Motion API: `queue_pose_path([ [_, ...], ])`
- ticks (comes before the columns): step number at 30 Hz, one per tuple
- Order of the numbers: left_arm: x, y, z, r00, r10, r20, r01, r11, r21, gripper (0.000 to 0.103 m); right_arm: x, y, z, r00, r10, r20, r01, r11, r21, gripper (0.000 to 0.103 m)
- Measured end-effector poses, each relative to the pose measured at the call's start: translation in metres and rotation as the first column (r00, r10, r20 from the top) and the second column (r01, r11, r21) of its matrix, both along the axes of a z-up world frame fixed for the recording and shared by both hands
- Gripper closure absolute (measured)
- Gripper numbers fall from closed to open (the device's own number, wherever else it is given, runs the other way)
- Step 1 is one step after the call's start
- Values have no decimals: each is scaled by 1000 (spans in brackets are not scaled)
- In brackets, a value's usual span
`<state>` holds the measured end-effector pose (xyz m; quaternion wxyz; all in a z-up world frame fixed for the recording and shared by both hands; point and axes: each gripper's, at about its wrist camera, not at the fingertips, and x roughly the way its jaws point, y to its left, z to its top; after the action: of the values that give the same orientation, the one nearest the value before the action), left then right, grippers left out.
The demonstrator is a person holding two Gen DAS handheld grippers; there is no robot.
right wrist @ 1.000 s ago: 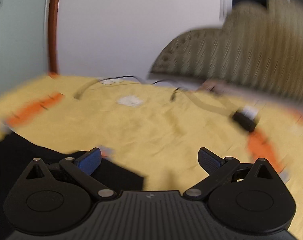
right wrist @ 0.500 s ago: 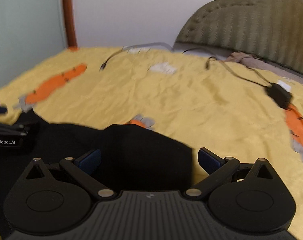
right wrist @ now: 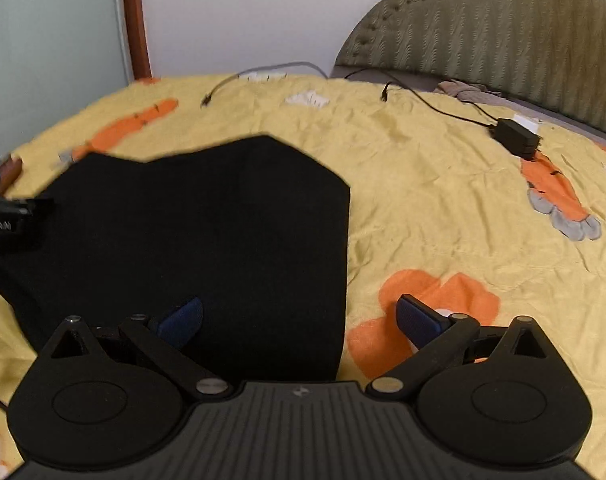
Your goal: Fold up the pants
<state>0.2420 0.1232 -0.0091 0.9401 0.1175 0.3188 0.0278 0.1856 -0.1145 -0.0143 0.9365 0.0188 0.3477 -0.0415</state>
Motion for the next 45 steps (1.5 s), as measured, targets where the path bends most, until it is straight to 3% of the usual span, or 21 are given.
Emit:
queue_pose_path([
  [3, -11, 2, 0, 1000, 18, 7, -18, 1000, 21, 0, -20, 0, 9, 1000, -6, 8, 6, 1000, 10, 0],
  [7, -14, 1, -4, 1000, 27, 16, -27, 999, 39, 0, -24, 13, -9, 999, 24, -39, -27, 997, -77, 0],
  [11, -20, -1, 7, 999, 41, 16, -42, 998, 51, 0, -29, -5, 3, 999, -42, -35, 45, 995, 90, 0],
  [13, -24, -3, 9, 999, 51, 11, -52, 996, 73, 0, -37, -3, 12, 999, -48, 6, 47, 997, 60, 0],
  [17, -32, -2, 9, 998, 54, -9, -54, 998, 32, 0, -29, 7, -10, 997, -54, -63, 54, 998, -14, 0],
  [24, -47, 2, 17, 999, 47, -20, -47, 999, -28, 0, -50, 10, 16, 997, -76, 20, 76, 997, 19, 0],
  [27, -50, 4, 19, 998, 46, -34, -49, 996, -79, 0, -38, 16, 0, 996, -71, -46, 69, 997, -34, 0],
  [31, -59, 2, 21, 999, 41, -28, -42, 997, -61, 0, -46, 11, 2, 995, -94, -39, 96, 994, 47, 0],
  [36, -67, 3, 26, 998, 51, -34, -54, 995, -85, 0, -59, 15, 15, 996, -89, 0, 88, 996, 30, 0],
  [41, -87, -6, 37, 999, 51, -9, -51, 996, -73, 0, -71, 21, 24, 997, -72, 37, 70, 995, 66, 0],
  [45, -98, -10, 44, 1000, 28, -12, -29, 993, -115, 0, -82, 22, 31, 994, -92, 52, 86, 991, 99, 0],
])
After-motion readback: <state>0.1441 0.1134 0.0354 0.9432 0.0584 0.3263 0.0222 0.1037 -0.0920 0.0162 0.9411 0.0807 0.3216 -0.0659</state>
